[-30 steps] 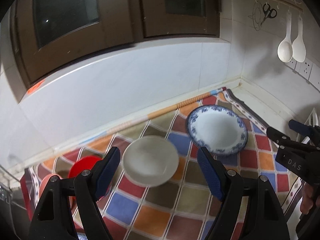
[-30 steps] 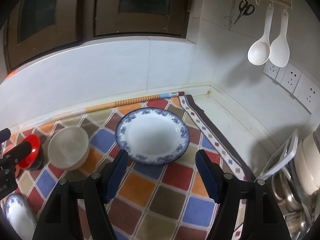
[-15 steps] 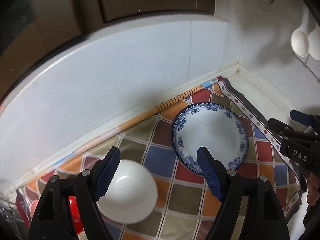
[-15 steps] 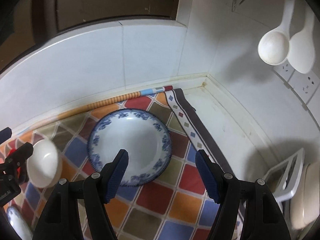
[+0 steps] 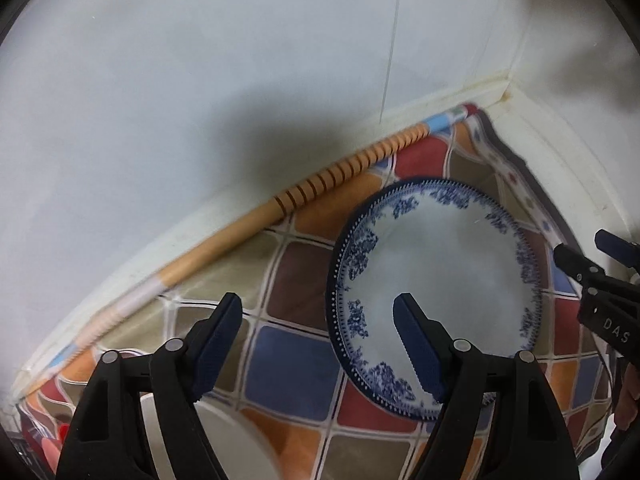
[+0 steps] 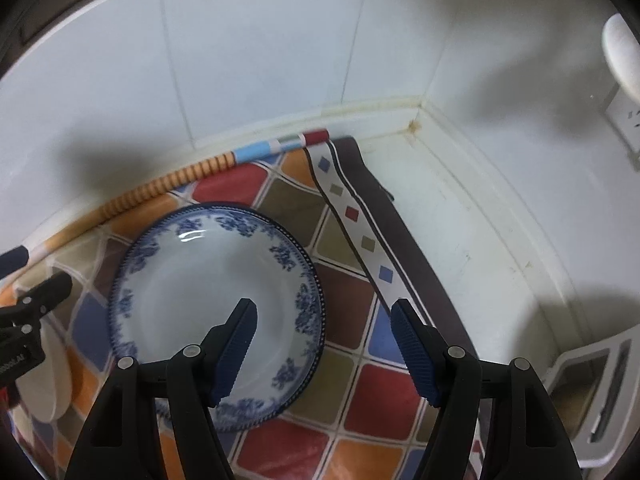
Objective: Organize plates and bowls
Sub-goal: 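Close both grippers on the smaller plate's rim and lift it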
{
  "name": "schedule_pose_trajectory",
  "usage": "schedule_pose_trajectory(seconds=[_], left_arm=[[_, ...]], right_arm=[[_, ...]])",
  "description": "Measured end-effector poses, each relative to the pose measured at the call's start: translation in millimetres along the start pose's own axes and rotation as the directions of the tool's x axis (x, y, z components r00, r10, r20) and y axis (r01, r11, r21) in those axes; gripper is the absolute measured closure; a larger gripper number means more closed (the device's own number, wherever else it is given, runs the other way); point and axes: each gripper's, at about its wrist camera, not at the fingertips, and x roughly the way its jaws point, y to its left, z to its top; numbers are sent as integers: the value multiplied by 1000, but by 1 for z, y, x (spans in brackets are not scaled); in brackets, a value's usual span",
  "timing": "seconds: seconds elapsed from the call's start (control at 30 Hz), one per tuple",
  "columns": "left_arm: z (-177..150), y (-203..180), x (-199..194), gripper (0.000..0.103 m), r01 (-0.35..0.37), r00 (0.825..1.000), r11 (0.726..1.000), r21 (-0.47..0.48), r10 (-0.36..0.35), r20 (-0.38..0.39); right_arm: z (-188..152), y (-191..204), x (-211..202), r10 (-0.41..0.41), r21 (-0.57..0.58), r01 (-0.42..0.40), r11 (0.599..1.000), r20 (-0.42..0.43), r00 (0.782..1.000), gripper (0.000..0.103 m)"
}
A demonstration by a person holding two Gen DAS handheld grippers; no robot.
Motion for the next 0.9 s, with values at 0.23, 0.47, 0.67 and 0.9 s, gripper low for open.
schedule_pose_trajectory(seconds=[0.23,0.47,0.67,0.9], left_arm=[[1,-3,39,39,17,997,1000,9,-17,-78],[-1,-5,58,47,43,991,999,-9,-44,-123],[-1,-6,62,53,60,990,998,-16,-61,-126],[2,-10,65,61,78,989,997,-16,-80,-124]], right_arm=[[2,-3,43,10,19,-9,1000,-63,998,33],[-3,-7,71,25,47,-20,999,-108,994,39],[-7,-10,84,37,64,-28,998,-131,991,45],[-10,-11,93,92,86,-81,993,-145,985,51]])
